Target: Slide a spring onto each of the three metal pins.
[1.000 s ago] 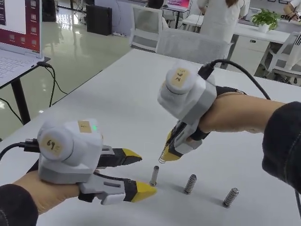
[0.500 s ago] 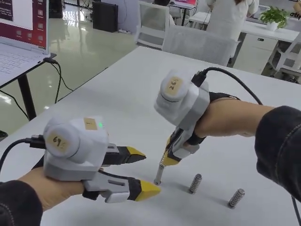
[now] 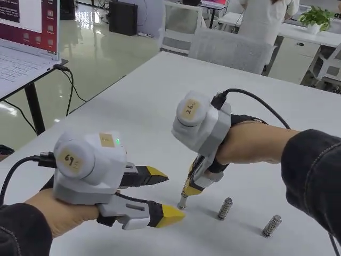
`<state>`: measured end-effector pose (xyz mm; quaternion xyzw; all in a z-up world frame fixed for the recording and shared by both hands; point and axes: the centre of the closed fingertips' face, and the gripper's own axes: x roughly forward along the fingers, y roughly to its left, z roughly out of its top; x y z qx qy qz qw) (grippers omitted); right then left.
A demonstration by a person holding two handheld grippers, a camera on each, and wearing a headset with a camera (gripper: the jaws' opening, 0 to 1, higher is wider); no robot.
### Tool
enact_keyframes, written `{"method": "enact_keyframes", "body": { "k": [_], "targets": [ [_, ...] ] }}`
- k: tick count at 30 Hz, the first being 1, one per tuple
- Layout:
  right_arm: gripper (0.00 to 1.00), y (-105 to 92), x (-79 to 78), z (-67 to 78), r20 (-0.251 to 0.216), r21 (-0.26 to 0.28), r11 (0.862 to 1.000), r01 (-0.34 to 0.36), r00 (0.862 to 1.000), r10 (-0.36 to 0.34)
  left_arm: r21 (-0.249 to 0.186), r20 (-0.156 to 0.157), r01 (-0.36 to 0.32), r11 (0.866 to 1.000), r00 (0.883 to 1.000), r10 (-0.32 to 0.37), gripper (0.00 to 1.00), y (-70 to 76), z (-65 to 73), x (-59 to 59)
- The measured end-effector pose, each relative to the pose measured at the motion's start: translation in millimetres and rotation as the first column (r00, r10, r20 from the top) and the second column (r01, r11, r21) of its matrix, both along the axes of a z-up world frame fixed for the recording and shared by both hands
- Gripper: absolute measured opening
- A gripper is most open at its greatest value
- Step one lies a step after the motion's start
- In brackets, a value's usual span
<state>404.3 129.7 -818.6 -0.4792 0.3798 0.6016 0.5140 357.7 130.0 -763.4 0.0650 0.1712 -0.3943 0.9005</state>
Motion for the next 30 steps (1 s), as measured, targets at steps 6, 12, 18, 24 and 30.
{"method": "enact_keyframes", "body": {
  "k": [6,12,18,24,30],
  "targets": [
    [0.08,-2.2,1.3,-14.6,0.016,-0.025,1.0,0.007,1.0,-0.007,0.002,-0.002,-0.001,1.0,1.0,0.001,0.39,0.5,-0.4,0.1],
    [0.08,-3.0,3.8,-23.6,0.017,-0.03,0.999,0.018,1.0,-0.017,0.003,-0.002,-0.002,1.0,1.0,0.002,0.39,0.5,-0.5,0.1],
    [0.08,-4.8,4.1,-30.7,0.009,-0.025,0.999,0.031,0.999,-0.031,0.006,-0.007,0.002,1.0,1.0,-0.002,0.39,-0.3,-1.7,-0.6],
    [0.09,-4.2,5.1,-31.9,0.002,-0.012,0.999,0.039,0.999,-0.039,0.006,-0.009,0.002,1.0,1.0,-0.002,0.39,-0.6,-2.5,-0.5],
    [0.14,-6.8,6.4,-33.4,-0.006,0.001,0.998,0.055,0.998,-0.055,0.007,-0.013,0.002,1.0,1.0,-0.002,0.39,-0.7,-3.1,-0.6]
  ]
}}
